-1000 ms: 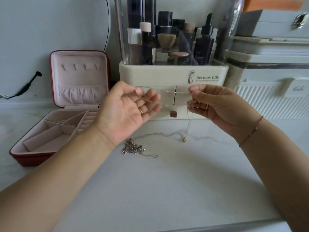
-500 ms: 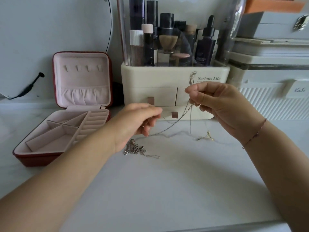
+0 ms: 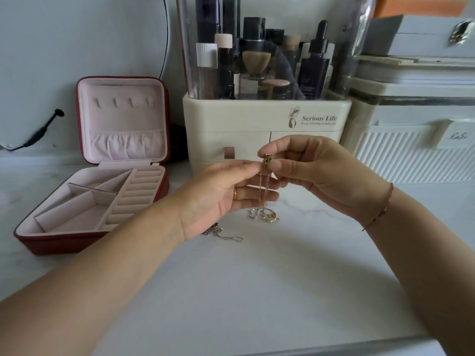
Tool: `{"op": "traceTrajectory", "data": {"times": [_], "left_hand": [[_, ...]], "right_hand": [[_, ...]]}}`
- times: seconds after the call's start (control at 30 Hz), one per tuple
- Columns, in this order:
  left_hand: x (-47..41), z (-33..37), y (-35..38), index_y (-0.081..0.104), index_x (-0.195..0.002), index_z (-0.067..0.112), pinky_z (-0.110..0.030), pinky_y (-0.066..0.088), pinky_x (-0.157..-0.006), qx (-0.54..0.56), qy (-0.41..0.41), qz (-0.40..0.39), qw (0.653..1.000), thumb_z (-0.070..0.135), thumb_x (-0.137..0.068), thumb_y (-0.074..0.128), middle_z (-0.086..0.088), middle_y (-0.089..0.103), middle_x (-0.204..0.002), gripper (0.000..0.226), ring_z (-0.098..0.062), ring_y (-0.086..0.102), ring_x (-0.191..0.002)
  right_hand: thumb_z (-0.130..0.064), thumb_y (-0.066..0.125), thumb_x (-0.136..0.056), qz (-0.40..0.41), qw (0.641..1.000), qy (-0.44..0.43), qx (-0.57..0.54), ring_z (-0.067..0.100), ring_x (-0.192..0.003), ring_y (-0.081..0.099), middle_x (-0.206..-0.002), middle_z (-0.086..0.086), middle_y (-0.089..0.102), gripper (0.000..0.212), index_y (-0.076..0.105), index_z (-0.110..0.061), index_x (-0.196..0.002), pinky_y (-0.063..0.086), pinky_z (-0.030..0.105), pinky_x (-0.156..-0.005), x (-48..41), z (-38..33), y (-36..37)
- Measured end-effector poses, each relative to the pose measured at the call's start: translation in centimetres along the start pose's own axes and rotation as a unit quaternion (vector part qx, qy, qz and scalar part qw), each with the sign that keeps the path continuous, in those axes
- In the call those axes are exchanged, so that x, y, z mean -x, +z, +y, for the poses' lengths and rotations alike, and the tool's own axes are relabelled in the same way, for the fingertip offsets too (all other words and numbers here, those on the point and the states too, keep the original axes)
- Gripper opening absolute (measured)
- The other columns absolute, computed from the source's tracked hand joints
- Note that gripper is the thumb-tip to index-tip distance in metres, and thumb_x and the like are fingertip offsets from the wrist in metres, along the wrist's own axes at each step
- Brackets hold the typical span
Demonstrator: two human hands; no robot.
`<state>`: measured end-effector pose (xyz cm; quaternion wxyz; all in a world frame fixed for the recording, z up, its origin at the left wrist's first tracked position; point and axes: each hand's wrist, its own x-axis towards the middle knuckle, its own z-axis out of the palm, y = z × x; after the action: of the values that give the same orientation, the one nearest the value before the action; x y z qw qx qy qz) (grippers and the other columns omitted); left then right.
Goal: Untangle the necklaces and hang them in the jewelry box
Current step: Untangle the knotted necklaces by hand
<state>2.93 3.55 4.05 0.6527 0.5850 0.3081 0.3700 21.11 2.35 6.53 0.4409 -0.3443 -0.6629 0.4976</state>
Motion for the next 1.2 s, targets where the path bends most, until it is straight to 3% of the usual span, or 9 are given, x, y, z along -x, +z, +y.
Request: {"op": "traceTrajectory", "data": {"times": [0.13, 0.27, 0.43, 0.53, 0.63, 0.73, 0.87, 1.03, 1.2], "left_hand": [[0.24, 0.08, 0.05, 0.063, -0.090, 0.010, -0.032, 0.053, -0.066, 0.010, -0.018, -0.004, 1.000, 0.028, -0.078, 0.058, -0.004, 0.059, -0.068, 0.021, -0.016, 0.056, -0.058], [0.07, -0.01, 0.03, 0.061, -0.083, 0.013, -0.017, 0.024, -0.045, 0.003, -0.017, 0.036, 0.999, 0.019, -0.085, 0.058, 0.003, 0.044, -0.058, 0.007, -0.006, 0.031, -0.047], [-0.05, 0.01, -0.24, 0.061, -0.079, 0.014, -0.017, 0.017, -0.043, 0.004, -0.017, 0.057, 0.998, 0.016, -0.091, 0.055, 0.005, 0.040, -0.052, 0.013, -0.005, 0.026, -0.044], [-0.03, 0.00, 0.02, 0.060, -0.084, 0.009, -0.017, 0.028, -0.044, 0.014, -0.018, 0.056, 0.998, 0.015, -0.090, 0.055, 0.002, 0.049, -0.055, 0.009, -0.007, 0.037, -0.047], [-0.24, -0.25, 0.04, 0.065, -0.086, 0.009, -0.023, 0.048, -0.068, 0.027, -0.008, 0.060, 0.998, 0.020, -0.082, 0.059, -0.002, 0.067, -0.072, 0.014, -0.013, 0.059, -0.069], [-0.38, -0.41, -0.05, 0.065, -0.094, 0.007, -0.029, 0.047, -0.083, 0.028, 0.001, 0.070, 0.997, 0.025, -0.074, 0.060, 0.000, 0.071, -0.080, 0.027, -0.014, 0.063, -0.081], [-0.13, -0.23, 0.02, 0.066, -0.090, 0.006, -0.029, 0.055, -0.078, 0.043, 0.001, 0.049, 0.998, 0.023, -0.077, 0.058, -0.007, 0.071, -0.081, 0.023, -0.020, 0.068, -0.077], [0.03, -0.18, 0.16, 0.064, -0.105, 0.003, -0.032, 0.058, -0.074, 0.016, 0.004, 0.023, 1.000, 0.026, -0.076, 0.061, -0.010, 0.071, -0.090, 0.036, -0.025, 0.070, -0.080], [0.00, -0.31, 0.29, 0.064, -0.091, 0.009, -0.027, 0.057, -0.072, -0.032, 0.042, 0.055, 0.997, 0.024, -0.077, 0.063, -0.005, 0.071, -0.081, 0.020, -0.022, 0.070, -0.075]], "right_hand": [[-0.013, 0.063, -0.074, 0.001, 1.000, 0.010, 0.014, 0.008, -0.071, 0.058, -0.080, 0.000, 0.067, 0.027, 0.067, -0.007, -0.100, 0.050, 0.019, -0.066, 0.05, 0.04, -0.36], [-0.009, 0.061, -0.079, 0.005, 0.999, 0.038, 0.014, 0.011, -0.070, 0.063, -0.078, 0.002, 0.068, 0.021, 0.066, -0.006, -0.100, 0.052, 0.019, -0.062, 0.02, 0.23, -0.33], [-0.002, 0.060, -0.083, 0.015, 0.999, 0.041, 0.016, 0.010, -0.069, 0.062, -0.076, 0.000, 0.068, 0.016, 0.067, -0.005, -0.097, 0.049, 0.018, -0.061, -0.02, 0.22, -0.20], [-0.008, 0.063, -0.076, 0.020, 0.998, 0.050, -0.022, 0.009, -0.067, 0.060, -0.075, 0.000, 0.065, 0.019, 0.067, -0.005, -0.095, 0.048, 0.018, -0.060, -0.10, 0.16, -0.27], [-0.011, 0.063, -0.075, 0.022, 0.996, 0.066, -0.057, 0.008, -0.062, 0.057, -0.073, 0.000, 0.062, 0.018, 0.067, -0.005, -0.092, 0.048, 0.017, -0.056, -0.15, 0.15, -0.34], [-0.011, 0.063, -0.076, 0.016, 0.994, 0.084, -0.074, 0.008, -0.059, 0.055, -0.075, 0.005, 0.060, 0.018, 0.067, -0.004, -0.092, 0.048, 0.017, -0.054, -0.19, 0.17, -0.28], [-0.011, 0.063, -0.075, 0.018, 0.991, 0.091, -0.095, 0.007, -0.059, 0.056, -0.073, 0.004, 0.061, 0.018, 0.067, -0.005, -0.091, 0.050, 0.016, -0.055, -0.17, 0.12, -0.21], [-0.012, 0.063, -0.074, 0.026, 0.990, 0.090, -0.109, 0.008, -0.058, 0.060, -0.073, 0.007, 0.062, 0.017, 0.066, -0.003, -0.089, 0.051, 0.015, -0.057, -0.16, 0.03, -0.15], [-0.011, 0.064, -0.075, 0.026, 0.989, 0.093, -0.109, 0.008, -0.059, 0.059, -0.073, 0.006, 0.062, 0.013, 0.064, -0.004, -0.086, 0.051, 0.015, -0.056, -0.22, 0.11, -0.21]]}}
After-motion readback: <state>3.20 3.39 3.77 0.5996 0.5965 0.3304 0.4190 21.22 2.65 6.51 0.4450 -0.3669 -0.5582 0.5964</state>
